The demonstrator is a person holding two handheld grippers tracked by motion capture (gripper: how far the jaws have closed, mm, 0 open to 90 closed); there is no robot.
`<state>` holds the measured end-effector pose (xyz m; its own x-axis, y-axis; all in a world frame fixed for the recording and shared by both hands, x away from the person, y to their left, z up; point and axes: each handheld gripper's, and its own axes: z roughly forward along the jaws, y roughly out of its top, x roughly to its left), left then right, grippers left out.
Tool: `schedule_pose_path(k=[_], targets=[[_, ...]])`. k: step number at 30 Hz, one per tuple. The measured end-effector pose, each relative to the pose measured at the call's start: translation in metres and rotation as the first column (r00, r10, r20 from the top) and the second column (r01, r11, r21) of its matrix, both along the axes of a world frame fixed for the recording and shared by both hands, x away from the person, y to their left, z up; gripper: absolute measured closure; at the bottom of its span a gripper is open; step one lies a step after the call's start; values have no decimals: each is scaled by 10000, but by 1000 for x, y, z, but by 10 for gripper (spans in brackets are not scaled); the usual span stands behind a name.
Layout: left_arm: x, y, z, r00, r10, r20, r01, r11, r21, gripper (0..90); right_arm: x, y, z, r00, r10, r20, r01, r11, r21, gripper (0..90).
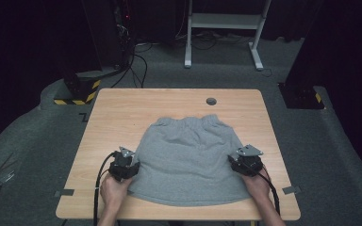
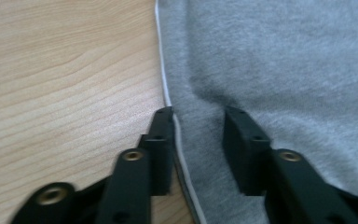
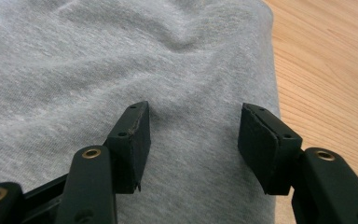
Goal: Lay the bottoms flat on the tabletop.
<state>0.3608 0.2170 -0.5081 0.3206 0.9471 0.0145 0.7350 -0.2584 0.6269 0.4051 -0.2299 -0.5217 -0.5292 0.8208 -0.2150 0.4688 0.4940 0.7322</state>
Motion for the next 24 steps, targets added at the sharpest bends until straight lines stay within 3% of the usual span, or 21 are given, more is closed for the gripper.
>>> schedule_pose_path(k=[4, 5, 6, 7, 8, 10, 11, 13, 15, 16, 17, 19, 20, 21, 23, 24], targets=[[0, 0, 1, 9998, -205, 33, 203, 9993, 305, 813, 0, -1, 0, 9999, 73, -124, -71, 9999, 148, 477], [-1, 0, 1, 9997, -232, 29, 230, 9990, 379, 842, 1, -1, 0, 9997, 159, -194, -156, 9997, 192, 509], [-1, 0, 1, 9997, -261, -8, 261, 9988, 413, 857, 0, -3, 1, 9981, 487, -371, -474, 9982, 358, 613], [-2, 0, 1, 9996, -280, -33, 281, 9987, 434, 857, 0, -3, 1, 9981, 487, -371, -474, 9982, 358, 613], [-4, 0, 2, 9995, -301, -69, 304, 9984, 480, 861, -1, -4, 1, 9961, 766, -443, -752, 9966, 324, 719], [-5, 1, 2, 9994, -326, -94, 330, 9981, 529, 861, -2, -4, 2, 9950, 874, -481, -865, 9960, 223, 752], [-8, 2, 3, 9993, -357, -104, 363, 9977, 581, 862, -5, -5, 3, 9929, 1060, -538, -1059, 9944, 45, 827], [-9, 2, 3, 9994, -346, -75, 350, 9979, 547, 859, -7, -8, 4, 9903, 1130, -813, -1122, 9936, 149, 852], [-12, 2, 6, 9992, -354, 174, 350, 9992, 202, 850, -8, -8, 5, 9892, 1119, -945, -1102, 9937, 221, 855], [-12, 1, 8, 9986, -368, 382, 366, 9993, 46, 813, -8, -9, 6, 9883, 1121, -1031, -1094, 9935, 311, 854], [-12, -2, 11, 9976, -383, 584, 396, 9990, -219, 701, -9, -6, 8, 9887, 1143, -972, -1103, 9929, 451, 830], [-10, -9, 15, 9933, -595, 987, 657, 9960, -607, 657, -9, -4, 10, 9887, 1181, -921, -1129, 9918, 606, 814], [-9, -14, 16, 9907, -779, 1113, 854, 9943, -645, 580, -9, 2, 11, 9867, 1343, -915, -1266, 9883, 851, 747], [-6, -26, 16, 9853, -1091, 1316, 1179, 9911, -611, 562, -9, 6, 12, 9864, 1387, -881, -1313, 9877, 844, 714], [-5, -32, 14, 9839, -1198, 1327, 1288, 9898, -612, 547, -10, 9, 12, 9855, 1467, -848, -1399, 9868, 821, 681], [-3, -42, 8, 9837, -1388, 1143, 1452, 9881, -502, 524, -10, 15, 9, 9823, 1599, -975, -1532, 9855, 728, 615]])
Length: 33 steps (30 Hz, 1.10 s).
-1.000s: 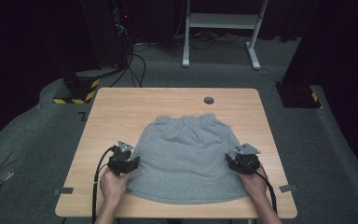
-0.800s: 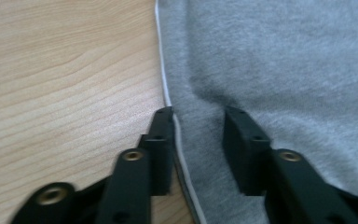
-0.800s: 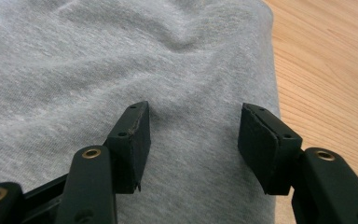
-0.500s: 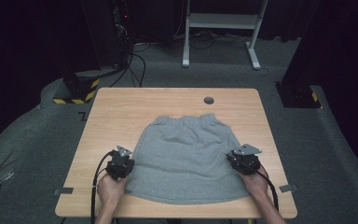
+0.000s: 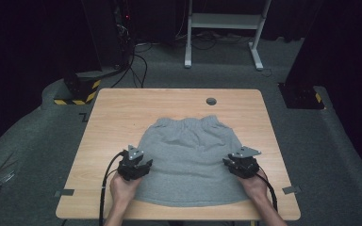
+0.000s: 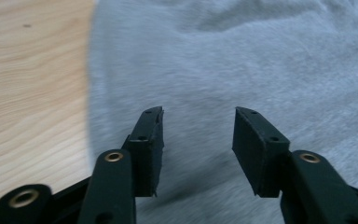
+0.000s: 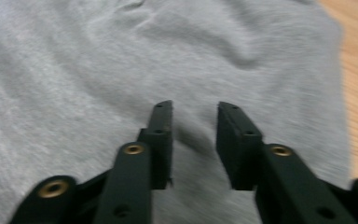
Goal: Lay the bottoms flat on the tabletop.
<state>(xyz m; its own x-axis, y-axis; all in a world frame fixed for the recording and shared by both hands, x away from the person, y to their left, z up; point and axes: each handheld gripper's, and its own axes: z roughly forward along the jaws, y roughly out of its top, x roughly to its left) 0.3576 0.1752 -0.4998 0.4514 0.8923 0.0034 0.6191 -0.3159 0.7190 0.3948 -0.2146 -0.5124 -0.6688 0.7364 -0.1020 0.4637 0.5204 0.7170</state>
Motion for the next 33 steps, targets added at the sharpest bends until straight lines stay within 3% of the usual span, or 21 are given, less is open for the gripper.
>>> schedule_pose_path(k=[4, 5, 8, 11, 12, 15, 18, 20, 22, 25, 28, 33], targets=[[-3, -8, -14, 9992, -136, -375, 139, 9999, 85, 519, -4, 1, -6, 9999, 115, -110, -115, 9999, 25, 574], [-9, -8, -18, 9997, -173, -160, 174, 9998, 61, 519, -6, -1, -6, 9996, 121, -239, -116, 9998, 180, 558], [-16, -8, -18, 9998, -96, -148, 93, 9997, -204, 500, -10, -10, -6, 9980, -111, -630, 143, 9986, 501, 486], [-13, -13, -18, 10000, -46, -22, 45, 9988, -481, 473, -8, -6, -5, 9988, -137, -467, 155, 9991, 401, 467], [-11, -19, -19, 10000, -79, 6, 79, 9976, -691, 429, -6, 3, -3, 9990, -62, -432, 88, 9981, 609, 458], [-14, -29, -23, 9995, -251, 177, 257, 9991, -336, 401, -6, 18, -8, 9985, 271, -477, -248, 9985, 491, 458], [-20, -31, -23, 9992, -329, 224, 333, 9992, -203, 397, -13, 19, -7, 9974, 503, -516, -482, 9980, 418, 458], [-24, -28, -20, 9993, -365, 77, 368, 9985, -404, 400, -15, 18, -7, 9966, 596, -570, -572, 9975, 421, 455], [-26, -22, -14, 9988, -213, 431, 233, 9987, -449, 399, -18, 14, -4, 9972, 575, -485, -557, 9977, 374, 447], [-26, -9, -6, 9977, 172, 661, -125, 9975, -700, 388, -17, -1, 4, 9999, 129, -76, -123, 9969, 781, 438], [-26, 5, -2, 9957, 532, 757, -461, 9947, -918, 384, -14, -16, 10, 9991, -413, 39, 405, 9922, 1181, 430], [-27, 18, 2, 9907, 969, 956, -841, 9880, -1293, 381, -14, -31, 17, 9956, -861, 372, 794, 9847, 1552, 430]])
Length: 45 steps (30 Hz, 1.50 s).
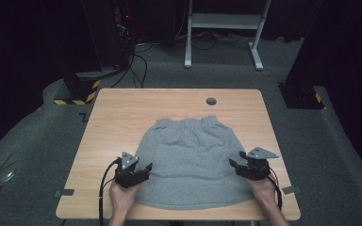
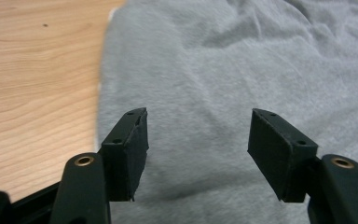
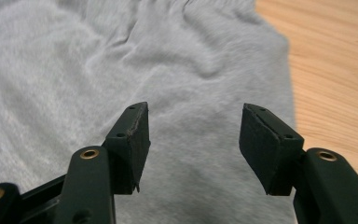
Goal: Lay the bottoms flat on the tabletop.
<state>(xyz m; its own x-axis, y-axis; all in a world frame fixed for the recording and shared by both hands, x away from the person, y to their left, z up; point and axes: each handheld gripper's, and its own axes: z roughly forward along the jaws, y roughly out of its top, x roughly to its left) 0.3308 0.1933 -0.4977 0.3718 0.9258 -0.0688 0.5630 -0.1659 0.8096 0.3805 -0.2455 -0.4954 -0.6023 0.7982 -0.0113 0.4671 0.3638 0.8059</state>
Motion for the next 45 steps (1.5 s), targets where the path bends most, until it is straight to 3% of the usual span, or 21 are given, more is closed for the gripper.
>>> schedule_pose_path(k=[9, 18, 26, 36, 45], targets=[[1, 24, 5, 9980, 601, 187, -596, 9979, -265, 379, 2, -28, 7, 9953, -944, 212, 925, 9925, 803, 436], [2, 48, -4, 9910, 1337, -20, -1337, 9904, -344, 380, 6, -54, 7, 9804, -1966, 120, 1942, 9751, 1070, 447], [4, 66, -14, 9814, 1903, -264, -1910, 9812, -264, 380, 11, -66, -5, 9665, -2542, -361, 2563, 9636, 764, 473], [9, 75, -21, 9710, 2358, -398, -2351, 9717, 221, 375, 17, -72, -20, 9470, -3115, -783, 3128, 9498, 48, 468], [13, 74, -30, 9659, 2501, -668, -2457, 9670, 673, 372, 21, -67, -26, 9433, -3206, -862, 3163, 9468, -595, 451]])
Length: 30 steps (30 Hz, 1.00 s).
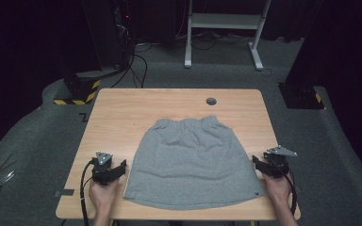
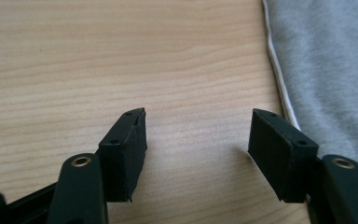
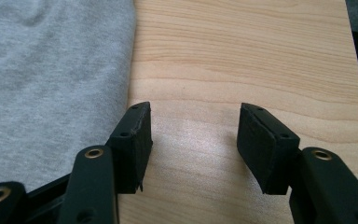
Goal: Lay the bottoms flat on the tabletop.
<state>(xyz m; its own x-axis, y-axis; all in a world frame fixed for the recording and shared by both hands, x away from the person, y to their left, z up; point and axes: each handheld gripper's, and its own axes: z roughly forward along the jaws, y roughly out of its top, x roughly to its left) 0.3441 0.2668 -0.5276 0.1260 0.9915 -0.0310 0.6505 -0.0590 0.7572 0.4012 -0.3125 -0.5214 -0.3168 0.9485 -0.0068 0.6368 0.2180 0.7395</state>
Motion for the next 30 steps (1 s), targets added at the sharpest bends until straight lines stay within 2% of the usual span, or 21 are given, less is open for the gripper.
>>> schedule_pose_path(k=[4, 9, 13, 30], targets=[[1, -2, 0, 10000, -42, -8, 42, 10000, 54, 367, 0, 1, 0, 10000, 56, -42, -57, 9999, -118, 434], [2, -4, 0, 9999, -154, -58, 156, 9994, 321, 343, 1, 1, 0, 9999, 82, -89, -83, 9999, -134, 392], [2, -4, 0, 9998, -152, -87, 155, 9994, 320, 315, 1, 1, -1, 9999, 68, -98, -69, 9999, -129, 384], [2, -4, 0, 9998, -188, -118, 192, 9993, 316, 302, 1, 1, -1, 9999, 65, -84, -66, 9999, -131, 382]])
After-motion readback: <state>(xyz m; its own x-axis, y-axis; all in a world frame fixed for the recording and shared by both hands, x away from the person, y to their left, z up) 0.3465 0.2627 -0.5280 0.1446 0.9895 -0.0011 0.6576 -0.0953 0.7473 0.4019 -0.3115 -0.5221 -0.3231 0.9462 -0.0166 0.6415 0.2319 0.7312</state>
